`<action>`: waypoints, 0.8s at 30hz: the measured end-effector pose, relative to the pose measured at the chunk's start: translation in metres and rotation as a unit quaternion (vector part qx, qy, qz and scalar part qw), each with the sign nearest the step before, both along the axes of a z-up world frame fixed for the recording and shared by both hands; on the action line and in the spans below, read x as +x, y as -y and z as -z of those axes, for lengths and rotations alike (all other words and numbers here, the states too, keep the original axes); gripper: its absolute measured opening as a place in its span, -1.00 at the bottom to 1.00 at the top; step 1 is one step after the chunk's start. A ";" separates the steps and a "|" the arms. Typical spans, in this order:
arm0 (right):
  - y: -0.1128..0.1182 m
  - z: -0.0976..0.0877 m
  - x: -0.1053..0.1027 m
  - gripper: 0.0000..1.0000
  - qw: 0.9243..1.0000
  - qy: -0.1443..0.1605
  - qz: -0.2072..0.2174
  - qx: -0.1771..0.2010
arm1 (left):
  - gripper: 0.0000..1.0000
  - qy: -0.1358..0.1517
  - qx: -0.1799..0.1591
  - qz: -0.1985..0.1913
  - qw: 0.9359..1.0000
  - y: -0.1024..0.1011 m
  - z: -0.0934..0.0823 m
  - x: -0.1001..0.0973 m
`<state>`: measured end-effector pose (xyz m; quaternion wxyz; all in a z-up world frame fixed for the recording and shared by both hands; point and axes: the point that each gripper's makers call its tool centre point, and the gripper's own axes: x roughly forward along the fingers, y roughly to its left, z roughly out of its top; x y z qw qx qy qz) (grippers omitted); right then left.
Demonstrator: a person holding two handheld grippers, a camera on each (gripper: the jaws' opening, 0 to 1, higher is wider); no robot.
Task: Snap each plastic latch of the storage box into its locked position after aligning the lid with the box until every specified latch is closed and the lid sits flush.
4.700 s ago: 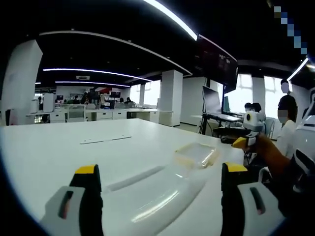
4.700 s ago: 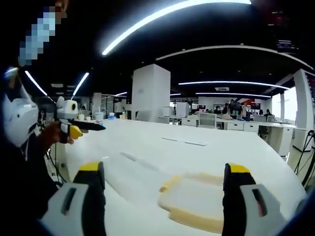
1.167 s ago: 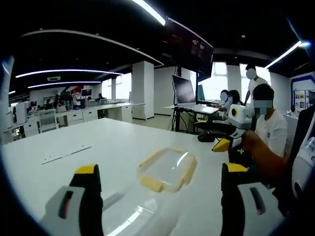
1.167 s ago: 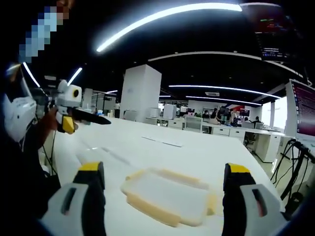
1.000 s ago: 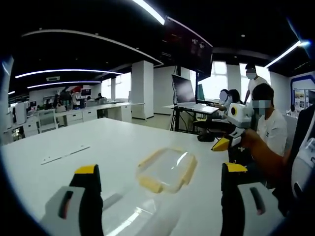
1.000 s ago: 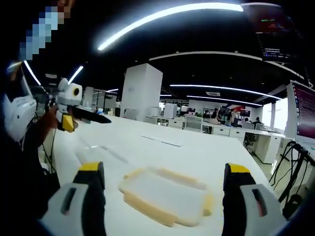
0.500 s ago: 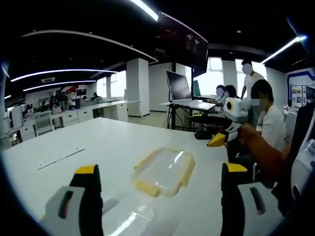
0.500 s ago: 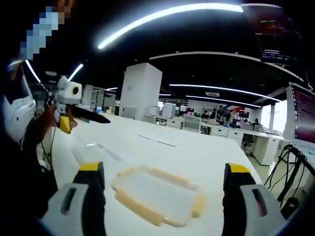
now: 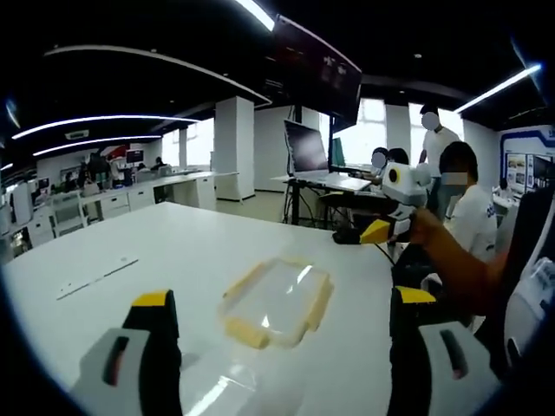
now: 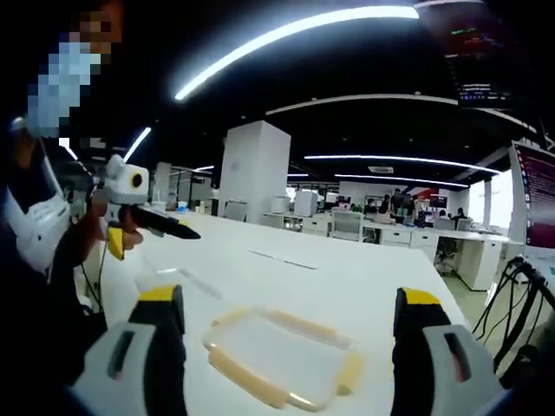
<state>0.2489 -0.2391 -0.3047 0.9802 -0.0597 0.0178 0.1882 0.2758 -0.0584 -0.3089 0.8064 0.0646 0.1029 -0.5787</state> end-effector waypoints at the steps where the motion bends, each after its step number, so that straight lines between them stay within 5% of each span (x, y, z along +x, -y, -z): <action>1: 0.001 0.000 0.000 1.00 1.000 0.000 0.001 -0.001 | 1.00 0.003 0.002 0.000 1.000 0.000 -0.001 0.001; 24: 0.014 -0.024 -0.005 1.00 1.000 0.023 0.003 -0.018 | 1.00 0.055 -0.008 -0.005 0.998 0.003 -0.030 0.010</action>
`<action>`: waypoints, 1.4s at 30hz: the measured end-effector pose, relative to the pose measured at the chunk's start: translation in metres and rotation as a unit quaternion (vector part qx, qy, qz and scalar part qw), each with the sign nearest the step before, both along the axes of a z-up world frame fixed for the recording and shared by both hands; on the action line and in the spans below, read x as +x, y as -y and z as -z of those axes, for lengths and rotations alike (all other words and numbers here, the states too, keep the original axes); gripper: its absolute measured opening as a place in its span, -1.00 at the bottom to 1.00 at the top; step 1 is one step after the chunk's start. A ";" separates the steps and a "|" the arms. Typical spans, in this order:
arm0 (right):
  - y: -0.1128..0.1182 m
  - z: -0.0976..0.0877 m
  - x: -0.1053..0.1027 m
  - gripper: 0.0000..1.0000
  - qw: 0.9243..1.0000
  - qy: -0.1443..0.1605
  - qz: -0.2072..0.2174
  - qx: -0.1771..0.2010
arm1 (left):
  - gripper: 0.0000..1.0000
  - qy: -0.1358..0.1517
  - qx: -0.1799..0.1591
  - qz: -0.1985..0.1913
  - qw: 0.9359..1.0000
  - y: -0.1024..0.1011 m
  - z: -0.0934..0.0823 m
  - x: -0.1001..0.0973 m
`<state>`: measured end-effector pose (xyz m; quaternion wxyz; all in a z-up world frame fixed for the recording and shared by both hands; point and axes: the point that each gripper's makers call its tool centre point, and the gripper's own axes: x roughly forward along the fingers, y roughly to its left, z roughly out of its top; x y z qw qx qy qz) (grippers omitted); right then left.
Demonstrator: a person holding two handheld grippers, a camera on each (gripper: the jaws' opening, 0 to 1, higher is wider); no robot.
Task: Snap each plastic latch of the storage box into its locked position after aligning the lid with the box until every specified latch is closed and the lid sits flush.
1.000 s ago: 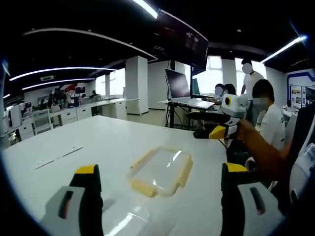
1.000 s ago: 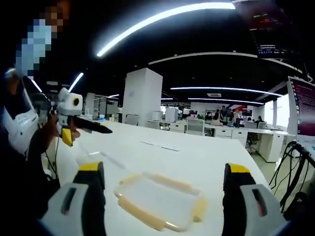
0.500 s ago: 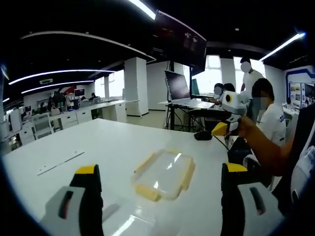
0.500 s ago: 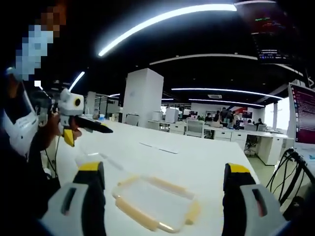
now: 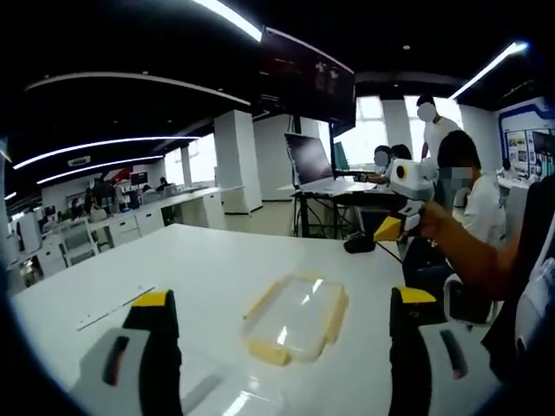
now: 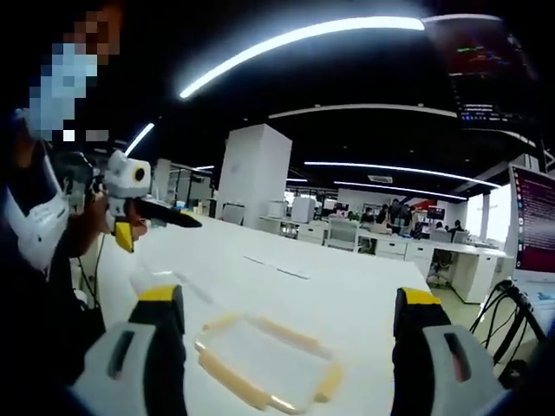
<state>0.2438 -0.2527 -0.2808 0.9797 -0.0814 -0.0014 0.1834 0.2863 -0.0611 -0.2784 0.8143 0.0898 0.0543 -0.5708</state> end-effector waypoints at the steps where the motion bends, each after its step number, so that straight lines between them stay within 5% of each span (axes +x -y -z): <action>1: 0.002 0.000 0.000 1.00 1.000 -0.002 0.002 -0.003 | 1.00 0.002 0.001 0.001 1.000 0.000 0.000 0.000; 12: 0.000 0.003 -0.004 1.00 1.000 -0.017 0.008 -0.007 | 1.00 0.023 0.039 0.041 0.998 0.003 0.003 -0.009; 29: 0.014 0.000 -0.007 1.00 0.998 -0.037 0.011 -0.046 | 0.99 0.036 0.042 0.045 0.997 0.002 -0.016 0.008; 37: 0.022 0.002 -0.007 0.99 0.997 -0.054 0.007 -0.059 | 0.99 0.028 0.056 0.060 0.996 0.005 -0.017 0.008; 40: 0.027 0.001 -0.007 0.98 0.996 -0.050 0.014 -0.070 | 0.99 -0.018 0.039 0.080 0.996 0.008 -0.019 0.000; 42: 0.028 0.000 -0.007 0.98 0.996 -0.051 0.012 -0.069 | 0.99 -0.011 0.039 0.073 0.996 0.007 -0.021 0.004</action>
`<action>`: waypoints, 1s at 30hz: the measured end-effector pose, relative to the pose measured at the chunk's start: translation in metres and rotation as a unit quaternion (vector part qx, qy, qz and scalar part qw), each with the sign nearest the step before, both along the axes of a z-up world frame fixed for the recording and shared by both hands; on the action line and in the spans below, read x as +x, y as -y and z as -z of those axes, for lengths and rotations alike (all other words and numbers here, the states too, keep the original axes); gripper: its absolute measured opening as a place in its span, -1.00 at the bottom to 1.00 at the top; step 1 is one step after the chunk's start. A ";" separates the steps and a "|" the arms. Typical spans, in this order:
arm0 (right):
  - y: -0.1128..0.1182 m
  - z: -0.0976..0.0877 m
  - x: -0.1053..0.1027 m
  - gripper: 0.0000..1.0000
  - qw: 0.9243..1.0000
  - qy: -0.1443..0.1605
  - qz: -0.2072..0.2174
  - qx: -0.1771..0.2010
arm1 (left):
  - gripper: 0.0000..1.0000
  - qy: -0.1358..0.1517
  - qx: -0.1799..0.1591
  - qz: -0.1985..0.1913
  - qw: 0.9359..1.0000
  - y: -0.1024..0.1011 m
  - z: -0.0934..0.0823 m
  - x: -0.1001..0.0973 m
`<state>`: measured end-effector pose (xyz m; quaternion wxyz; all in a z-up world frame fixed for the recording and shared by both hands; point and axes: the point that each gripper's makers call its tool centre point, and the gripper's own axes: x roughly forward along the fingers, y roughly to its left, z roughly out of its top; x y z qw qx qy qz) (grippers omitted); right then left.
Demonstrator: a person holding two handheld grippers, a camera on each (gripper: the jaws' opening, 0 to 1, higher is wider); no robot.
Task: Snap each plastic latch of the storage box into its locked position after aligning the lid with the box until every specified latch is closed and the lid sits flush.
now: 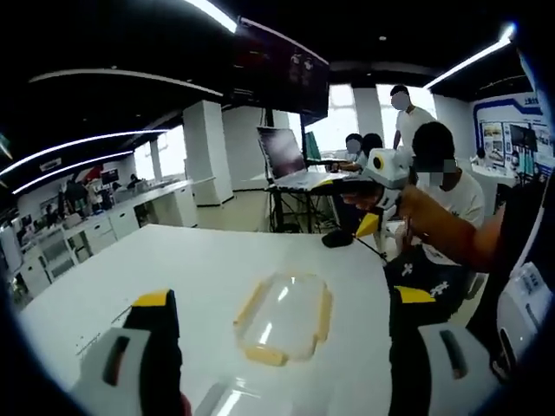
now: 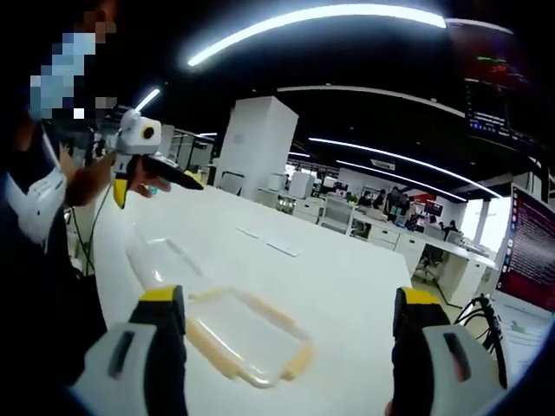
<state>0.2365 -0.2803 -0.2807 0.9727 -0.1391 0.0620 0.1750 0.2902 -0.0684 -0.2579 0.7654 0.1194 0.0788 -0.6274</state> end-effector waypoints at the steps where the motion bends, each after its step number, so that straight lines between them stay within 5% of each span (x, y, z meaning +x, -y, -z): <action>1: 0.000 -0.001 0.000 0.98 1.000 0.000 -0.001 0.001 | 0.99 0.017 0.003 -0.009 1.000 -0.001 -0.001 0.005; 6: -0.004 -0.004 -0.003 0.98 1.000 -0.003 -0.010 -0.007 | 0.99 0.021 0.001 -0.010 1.000 -0.001 -0.007 0.004; 10: -0.007 -0.004 -0.005 0.87 0.999 -0.007 -0.025 -0.031 | 0.99 0.054 0.024 0.002 0.998 0.001 -0.005 0.001; 19: -0.006 -0.010 -0.007 0.90 0.998 -0.017 -0.044 -0.050 | 0.99 0.056 0.036 0.009 0.998 0.001 -0.006 -0.001; 26: -0.011 -0.012 -0.014 1.00 0.990 -0.064 -0.091 -0.086 | 0.99 0.048 0.035 0.020 0.998 0.004 -0.016 0.002; 30: -0.007 -0.028 -0.012 1.00 0.991 -0.055 -0.085 -0.086 | 0.99 0.048 0.036 0.018 0.998 0.004 -0.020 0.004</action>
